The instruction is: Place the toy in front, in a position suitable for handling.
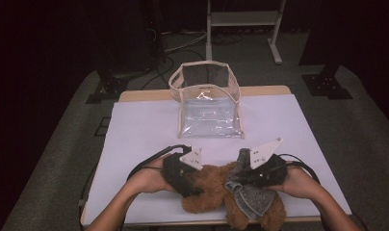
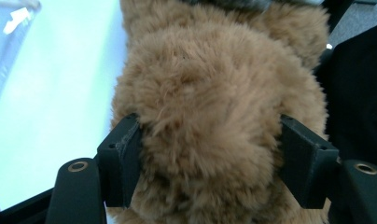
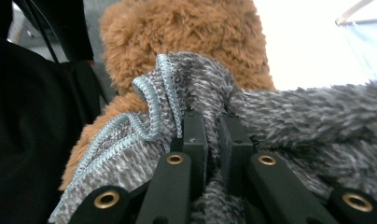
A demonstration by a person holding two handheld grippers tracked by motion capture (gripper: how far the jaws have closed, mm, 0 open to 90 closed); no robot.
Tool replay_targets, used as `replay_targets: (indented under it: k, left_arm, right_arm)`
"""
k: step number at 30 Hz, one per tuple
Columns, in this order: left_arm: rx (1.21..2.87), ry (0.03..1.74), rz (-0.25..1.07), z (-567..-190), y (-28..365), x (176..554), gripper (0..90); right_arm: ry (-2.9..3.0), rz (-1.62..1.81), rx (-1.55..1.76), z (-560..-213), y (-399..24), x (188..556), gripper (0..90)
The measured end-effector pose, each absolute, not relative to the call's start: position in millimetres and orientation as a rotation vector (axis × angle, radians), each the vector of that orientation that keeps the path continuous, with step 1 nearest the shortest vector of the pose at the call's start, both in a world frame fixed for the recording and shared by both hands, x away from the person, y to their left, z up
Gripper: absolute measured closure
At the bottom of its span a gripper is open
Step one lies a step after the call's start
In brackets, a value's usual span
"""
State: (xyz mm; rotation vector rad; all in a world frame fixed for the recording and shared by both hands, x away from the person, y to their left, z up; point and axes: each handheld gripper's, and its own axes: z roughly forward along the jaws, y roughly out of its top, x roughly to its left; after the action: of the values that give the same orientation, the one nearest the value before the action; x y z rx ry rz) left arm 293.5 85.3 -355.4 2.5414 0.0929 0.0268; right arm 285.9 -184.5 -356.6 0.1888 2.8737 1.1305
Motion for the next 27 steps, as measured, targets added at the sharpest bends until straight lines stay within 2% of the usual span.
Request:
replay_targets:
  k: [7,20,27]
  left_arm:
    - [2.522,0.144,0.027,-366.5,97.8,294.6,33.5]
    - [2.52,0.159,0.019,-367.7,99.8,295.2,33.7]
    - [2.51,0.161,0.021,-367.4,99.1,294.7,33.4]
  right_arm:
    - [2.855,1.138,0.163,-343.7,-182.1,287.0,81.8]
    - [2.818,1.231,0.33,-354.8,-239.5,269.5,81.7]
    - [2.846,1.182,0.471,-376.1,-270.3,261.0,81.5]
